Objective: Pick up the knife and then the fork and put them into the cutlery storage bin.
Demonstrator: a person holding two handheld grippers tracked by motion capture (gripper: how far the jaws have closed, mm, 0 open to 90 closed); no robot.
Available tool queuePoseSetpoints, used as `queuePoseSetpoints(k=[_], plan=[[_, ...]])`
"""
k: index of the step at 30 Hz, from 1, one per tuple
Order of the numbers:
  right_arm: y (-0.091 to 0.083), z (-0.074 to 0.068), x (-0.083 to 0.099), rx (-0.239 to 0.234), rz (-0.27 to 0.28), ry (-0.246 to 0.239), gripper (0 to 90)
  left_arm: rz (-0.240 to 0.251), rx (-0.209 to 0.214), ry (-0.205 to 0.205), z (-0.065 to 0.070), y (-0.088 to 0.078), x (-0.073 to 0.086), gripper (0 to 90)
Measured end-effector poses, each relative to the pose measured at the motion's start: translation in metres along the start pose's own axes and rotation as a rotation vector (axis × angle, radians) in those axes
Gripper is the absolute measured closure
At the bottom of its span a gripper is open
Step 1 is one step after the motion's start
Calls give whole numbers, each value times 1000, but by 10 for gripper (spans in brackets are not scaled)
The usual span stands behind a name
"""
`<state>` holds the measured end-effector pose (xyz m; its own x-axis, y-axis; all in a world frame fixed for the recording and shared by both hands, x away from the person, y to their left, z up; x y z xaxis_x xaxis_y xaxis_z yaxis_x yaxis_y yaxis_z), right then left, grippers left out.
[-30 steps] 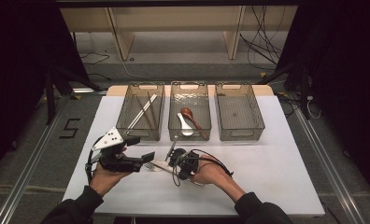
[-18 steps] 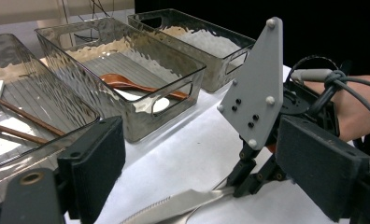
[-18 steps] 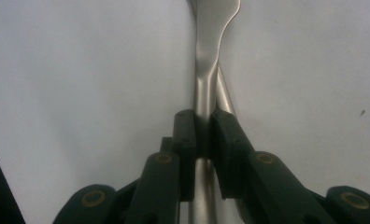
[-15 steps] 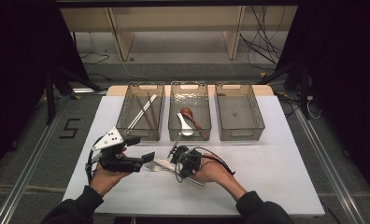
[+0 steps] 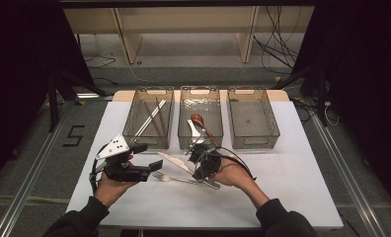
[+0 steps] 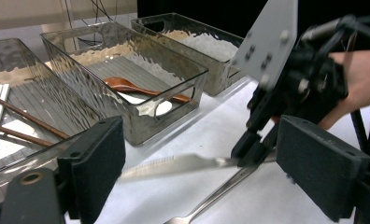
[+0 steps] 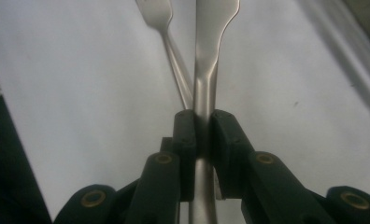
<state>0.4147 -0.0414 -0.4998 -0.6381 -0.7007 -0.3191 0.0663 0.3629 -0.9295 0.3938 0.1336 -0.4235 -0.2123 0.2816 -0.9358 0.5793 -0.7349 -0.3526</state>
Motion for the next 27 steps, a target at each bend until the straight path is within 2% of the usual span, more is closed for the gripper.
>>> queuePoseSetpoints(k=[3,13,17,21,27], plan=[[-14,7,-3,0,49,8,808,-2,1,2,0,1,0,156],[-49,37,-6,10,162,100,808,-1,-1,0,0,1,0,156],[-64,57,-5,27,221,155,808,2,0,1,1,1,0,156],[-77,80,-2,64,285,212,808,4,-1,1,0,0,-1,156],[-89,106,7,106,330,282,808,2,0,2,1,1,0,156]])
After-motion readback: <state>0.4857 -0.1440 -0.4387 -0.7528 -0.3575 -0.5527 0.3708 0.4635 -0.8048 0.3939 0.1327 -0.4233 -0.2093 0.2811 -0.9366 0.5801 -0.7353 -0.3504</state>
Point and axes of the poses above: each handheld gripper's, and its own axes: y roughly forward along the jaws, x roughly out of its underside, z roughly to its right, the point moved 8 cm from there along y, roughly forward along the jaws, and after that the axes turned 10 degrees about y, right-handed, at the moved point
